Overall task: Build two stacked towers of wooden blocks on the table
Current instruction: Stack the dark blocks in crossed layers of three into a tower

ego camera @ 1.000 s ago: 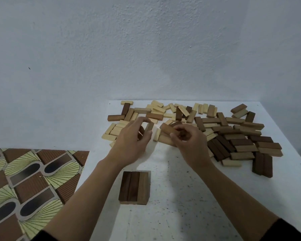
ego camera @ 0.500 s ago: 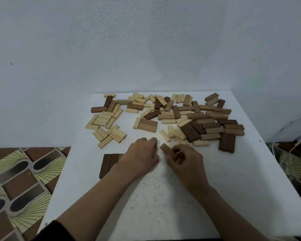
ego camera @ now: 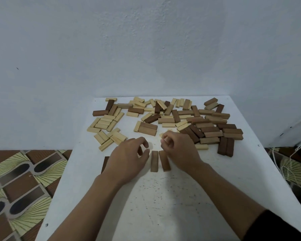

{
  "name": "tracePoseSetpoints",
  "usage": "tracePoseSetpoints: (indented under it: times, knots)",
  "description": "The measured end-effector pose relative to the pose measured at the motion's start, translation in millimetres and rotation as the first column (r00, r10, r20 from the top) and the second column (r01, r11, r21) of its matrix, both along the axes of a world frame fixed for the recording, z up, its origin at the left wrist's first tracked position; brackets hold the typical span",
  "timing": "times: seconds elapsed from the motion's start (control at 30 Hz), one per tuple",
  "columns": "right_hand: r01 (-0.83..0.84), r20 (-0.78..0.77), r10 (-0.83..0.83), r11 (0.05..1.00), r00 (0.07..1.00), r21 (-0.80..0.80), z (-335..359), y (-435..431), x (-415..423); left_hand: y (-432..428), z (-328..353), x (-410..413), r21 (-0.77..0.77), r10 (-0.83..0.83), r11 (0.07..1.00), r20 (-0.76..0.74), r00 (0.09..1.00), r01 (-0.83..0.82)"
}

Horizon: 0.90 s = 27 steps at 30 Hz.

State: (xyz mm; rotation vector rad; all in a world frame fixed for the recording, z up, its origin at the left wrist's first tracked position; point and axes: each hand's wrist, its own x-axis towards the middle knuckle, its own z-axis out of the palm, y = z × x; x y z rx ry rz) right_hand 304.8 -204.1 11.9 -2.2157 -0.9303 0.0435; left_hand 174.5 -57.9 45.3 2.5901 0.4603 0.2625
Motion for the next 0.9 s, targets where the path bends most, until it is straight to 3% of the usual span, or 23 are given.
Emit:
tracePoseSetpoints:
  times: [0.23, 0.43, 0.77, 0.9]
  knots:
    - [-0.058, 0.223, 0.1, 0.981, 0.97, -0.186, -15.7, 45.4, 26.5, 23.9, -0.4, -10.9, 0.005, 0.04, 0.999, 0.043, 0.998, -0.04]
    - [-0.044, 0.271, 0.145, 0.937, 0.952, -0.346, -19.5, 58.2, 30.8, 28.4, -10.0, -16.7, 0.006, 0.021, 1.0, 0.114, 0.993, -0.022]
    - [-0.088, 0.322, 0.181, 0.955, 0.929, -0.283, -26.1, 62.4, 26.9, 8.6, -15.7, -23.2, -0.006, -0.038, 0.999, 0.176, 0.984, 0.04]
    - [-0.118, 0.265, 0.161, 0.978, 0.951, -0.172, -26.3, 57.1, 23.4, -0.3, -16.0, -24.8, 0.003, -0.069, 0.998, 0.164, 0.984, 0.069]
